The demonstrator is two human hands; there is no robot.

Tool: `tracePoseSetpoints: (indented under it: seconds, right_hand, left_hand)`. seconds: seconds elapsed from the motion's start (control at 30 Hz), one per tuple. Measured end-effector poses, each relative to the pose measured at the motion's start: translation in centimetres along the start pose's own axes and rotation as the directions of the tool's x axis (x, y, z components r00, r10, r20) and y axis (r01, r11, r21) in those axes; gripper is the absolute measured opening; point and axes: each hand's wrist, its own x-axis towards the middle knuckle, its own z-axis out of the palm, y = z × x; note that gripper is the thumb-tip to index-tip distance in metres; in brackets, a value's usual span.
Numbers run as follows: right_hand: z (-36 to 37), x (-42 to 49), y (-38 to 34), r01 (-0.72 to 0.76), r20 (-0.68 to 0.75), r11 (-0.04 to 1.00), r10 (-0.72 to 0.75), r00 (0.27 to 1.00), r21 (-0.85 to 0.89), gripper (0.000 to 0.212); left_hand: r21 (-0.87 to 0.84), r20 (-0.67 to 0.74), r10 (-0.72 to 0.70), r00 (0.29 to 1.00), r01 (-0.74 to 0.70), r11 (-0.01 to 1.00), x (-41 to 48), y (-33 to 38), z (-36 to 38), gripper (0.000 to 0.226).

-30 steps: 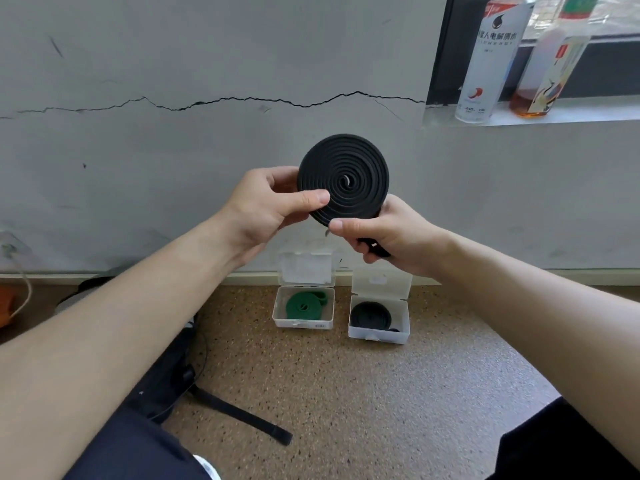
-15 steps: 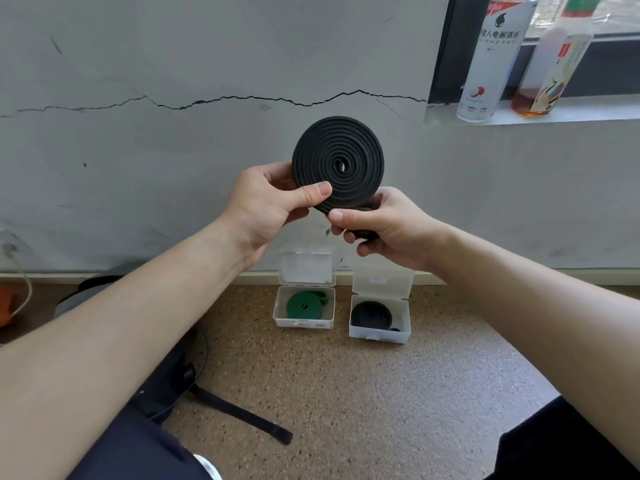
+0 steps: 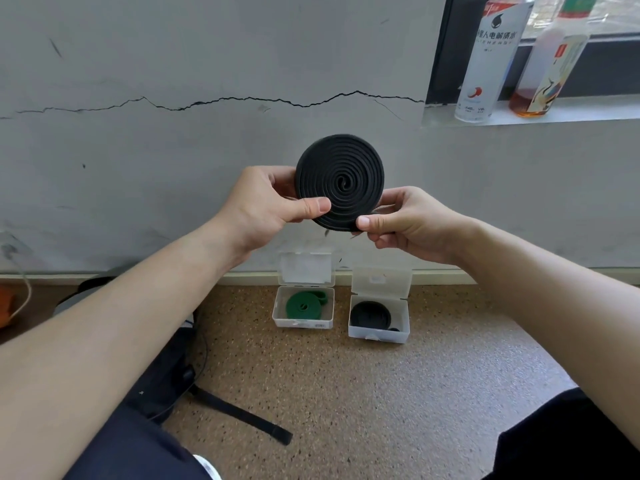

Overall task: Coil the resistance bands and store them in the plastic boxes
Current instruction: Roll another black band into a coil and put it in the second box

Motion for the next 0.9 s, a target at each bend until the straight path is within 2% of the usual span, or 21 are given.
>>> tracePoseSetpoints:
  seconds: [0.17,0.2,0.3,0.33,0.4,0.57,0.7,0.8,0.9]
  right_hand:
    - [-1.0,-0.4,-0.2,-0.142,0.109,0.989,0.138,0.984,0.036,0.064]
    - [-1.1,-0.6,-0.2,-0.171,0.15,0.985,0.165,0.975,0.023,0.071]
    - [-1.6,-0.8,-0.3,-0.264,0.26,0.964,0.248,0.933,0.03,0.118]
    - [-1.8,-0.8,-0.4,-0.296,0.289,0.954,0.273,0.918,0.038,0.128]
    - [-1.8,-0.8,-0.3,-0.324,0.335,0.946,0.302,0.893,0.01,0.133]
    - [-1.1,-1.0,0.2,-0.311,0.356,0.943,0.332,0.873,-0.118,0.114]
    - [-1.1,-0.8,0.6,-0.279,0.277,0.937,0.33,0.902,-0.208,0.106]
    - [-1.2,-0.8,0.8,-0.276,0.207,0.922,0.336,0.919,-0.273,0.099]
    - [-1.1,-1.0,0.7,-0.262,0.138,0.915,0.315,0.939,-0.306,0.077]
  left_hand:
    - [0.169,0.065,0.067,0.996,-0.077,0.983,0.0,-0.4,-0.3,0.031]
    - [0.221,0.085,0.075,0.994,-0.092,0.971,0.0,-0.5,-0.4,0.033]
    - [0.372,0.156,0.086,0.984,-0.139,0.918,-0.1,-0.7,-0.4,0.034]
    - [0.405,0.178,0.08,0.981,-0.147,0.902,-0.3,-0.8,-0.2,0.033]
    - [0.472,0.215,0.076,0.974,-0.172,0.865,-0.5,-1.0,0.3,0.032]
    - [0.624,0.329,0.139,0.934,-0.325,0.71,-0.7,-1.1,1.5,0.023]
    - [0.667,0.383,0.201,0.902,-0.42,0.615,-0.5,-0.9,2.1,0.024]
    - [0.674,0.395,0.226,0.89,-0.448,0.588,-0.4,-1.4,2.6,0.024]
    - [0.666,0.388,0.249,0.887,-0.457,0.589,-0.4,-2.1,2.9,0.024]
